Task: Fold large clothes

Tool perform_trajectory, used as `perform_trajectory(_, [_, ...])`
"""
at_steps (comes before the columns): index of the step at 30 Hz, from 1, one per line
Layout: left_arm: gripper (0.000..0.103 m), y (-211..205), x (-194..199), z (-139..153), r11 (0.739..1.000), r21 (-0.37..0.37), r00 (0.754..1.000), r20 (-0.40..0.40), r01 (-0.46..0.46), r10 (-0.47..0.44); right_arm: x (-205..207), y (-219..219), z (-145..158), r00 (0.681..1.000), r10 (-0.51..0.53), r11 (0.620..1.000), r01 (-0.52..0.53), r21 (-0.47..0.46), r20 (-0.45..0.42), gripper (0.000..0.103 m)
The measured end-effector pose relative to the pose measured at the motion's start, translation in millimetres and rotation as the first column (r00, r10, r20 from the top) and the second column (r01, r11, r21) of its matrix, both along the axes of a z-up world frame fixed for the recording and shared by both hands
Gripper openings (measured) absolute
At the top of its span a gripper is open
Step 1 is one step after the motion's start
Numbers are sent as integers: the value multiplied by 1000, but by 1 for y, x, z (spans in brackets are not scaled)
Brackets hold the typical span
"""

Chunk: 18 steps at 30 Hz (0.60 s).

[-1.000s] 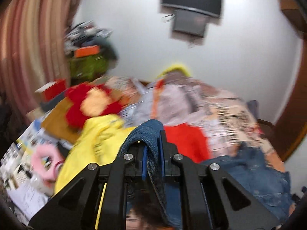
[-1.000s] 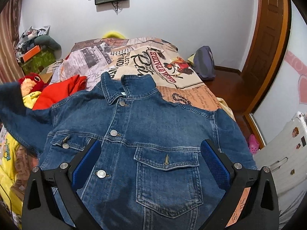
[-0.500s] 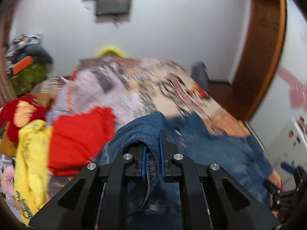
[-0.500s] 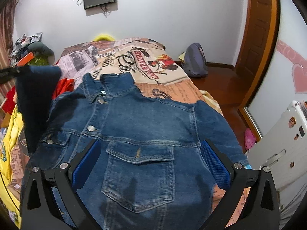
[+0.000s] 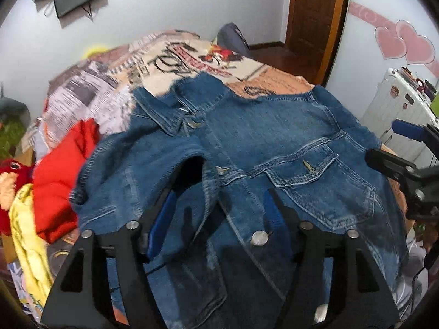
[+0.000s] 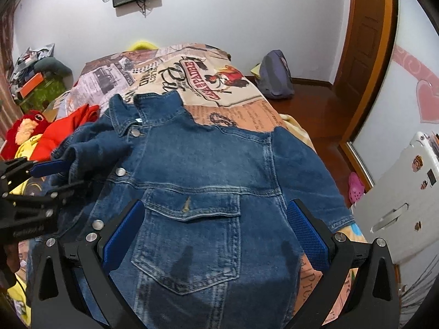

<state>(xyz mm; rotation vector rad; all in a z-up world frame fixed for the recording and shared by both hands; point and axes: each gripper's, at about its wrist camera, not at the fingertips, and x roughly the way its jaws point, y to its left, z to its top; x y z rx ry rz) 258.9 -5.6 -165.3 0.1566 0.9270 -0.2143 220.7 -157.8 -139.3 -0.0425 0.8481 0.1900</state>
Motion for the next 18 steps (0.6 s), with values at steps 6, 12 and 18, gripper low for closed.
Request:
perform_trajectory(6, [93, 52, -22, 27, 990, 19, 984, 114, -137, 134, 8, 29, 13, 997, 69, 998, -69, -11, 25, 103])
perform_trajectory(12, [94, 121, -42, 20, 955, 36, 952, 97, -294, 289, 16, 77, 20, 978, 205, 977, -201, -67, 46, 103])
perform_trajectory(18, [94, 176, -55, -9, 899, 40, 900, 37, -436, 434, 23, 131, 11, 923, 382, 911, -369, -185, 39, 103])
